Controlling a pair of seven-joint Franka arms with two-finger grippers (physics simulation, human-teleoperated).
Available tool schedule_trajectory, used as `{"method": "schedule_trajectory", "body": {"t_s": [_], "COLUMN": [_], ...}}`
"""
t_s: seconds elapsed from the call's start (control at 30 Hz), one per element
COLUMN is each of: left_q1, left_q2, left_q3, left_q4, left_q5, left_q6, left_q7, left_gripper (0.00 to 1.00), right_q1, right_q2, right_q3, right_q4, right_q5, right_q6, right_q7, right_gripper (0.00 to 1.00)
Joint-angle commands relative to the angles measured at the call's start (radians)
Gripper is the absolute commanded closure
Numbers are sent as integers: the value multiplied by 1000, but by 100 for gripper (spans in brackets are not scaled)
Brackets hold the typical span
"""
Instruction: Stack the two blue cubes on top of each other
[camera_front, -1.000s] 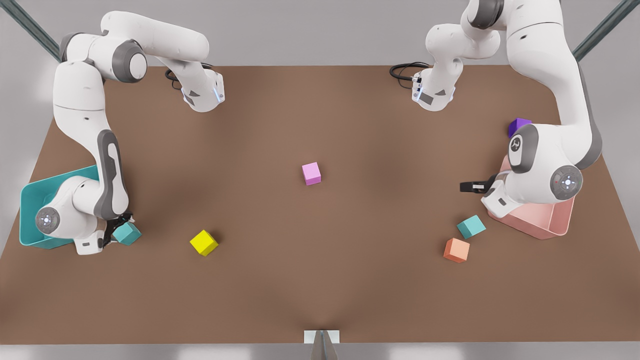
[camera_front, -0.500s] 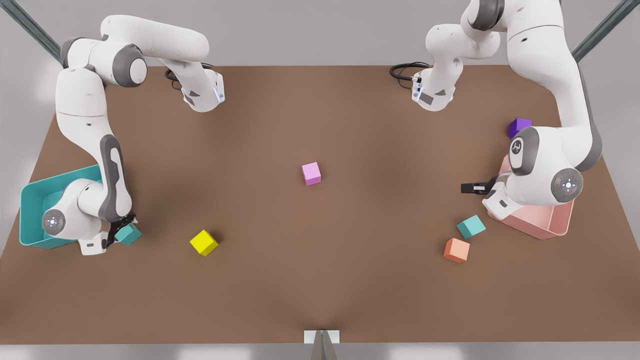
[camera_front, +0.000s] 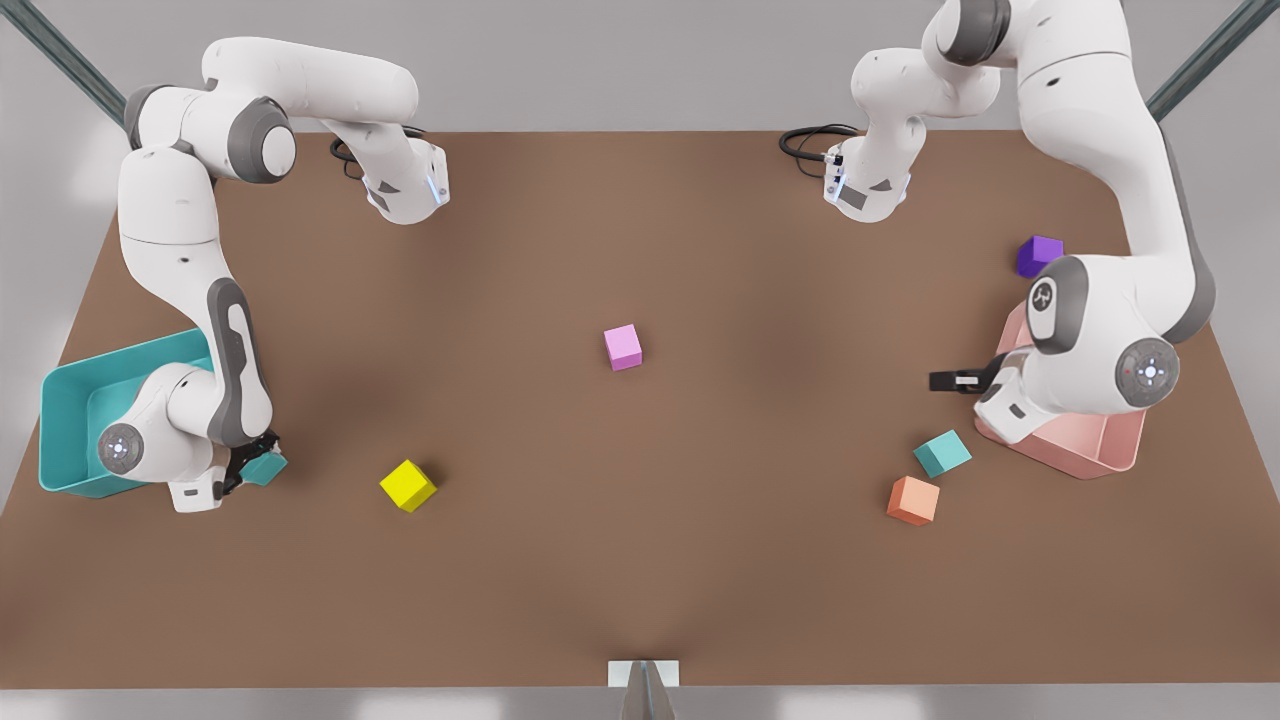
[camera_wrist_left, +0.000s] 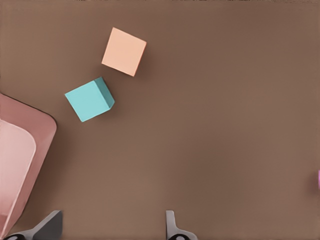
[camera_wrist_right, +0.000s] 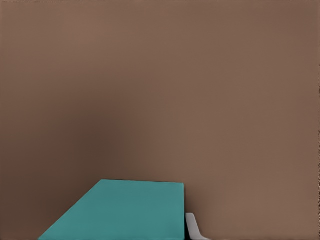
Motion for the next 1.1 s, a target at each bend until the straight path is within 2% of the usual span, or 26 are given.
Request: {"method": "schedule_trajectory", "body": {"t_s": [0.0, 0.07, 0.2, 0.27, 0.3, 0.4, 0.5, 0.6, 0.67, 0.7, 0.8, 0.93, 1.07], "left_q1": [-2, 22, 39, 39, 41, 50, 60, 62, 64, 62, 65, 73, 77], "left_q2": [-4, -39, -52, -50, -49, -49, -30, 39, 111, 115, 177, 191, 232], "left_q3": [0, -5, -5, -5, -5, -2, 18, 44, 44, 44, 44, 44, 44], "left_q4": [26, 39, 20, 11, 10, 10, 8, -102, -107, -168, -199, -245, -263], "left_q5": [0, -5, 0, 1, 1, 3, 6, 3, -2, -5, -71, -69, -68], "left_q6": [-33, -55, -22, -22, -18, 4, 60, 312, 428, 513, 645, 683, 712], "left_q7": [-17, -147, -109, -112, -110, -106, -107, -198, -264, -346, -403, -399, -397], "left_gripper": [0, 0, 0, 0, 0, 0, 0, 0, 0, 0, 0, 0, 0], "right_q1": [0, 0, 2, 3, 3, 40, 143, 310, 428, 499, 695, 881, 968], "right_q2": [-4, -9, -20, -20, -20, -55, -103, -155, -167, -167, -153, -12, 178], "right_q3": [1, 4, 8, 9, 9, 14, 14, 12, 12, 12, 9, 11, 12], "right_q4": [1, 1, 0, 0, 1, 11, 21, 43, 72, 90, 145, 309, 523], "right_q5": [0, 1, 18, 18, 18, 18, 58, 66, 63, 61, 52, 52, 55], "right_q6": [-6, -13, -19, -19, -22, -78, -113, -113, -113, -113, -113, -111, -72], "right_q7": [15, 15, 12, 10, 10, 12, 13, 55, 160, 255, 578, 920, 1124], "right_gripper": [27, 27, 27, 40, 42, 41, 40, 39, 39, 39, 39, 39, 39]}}
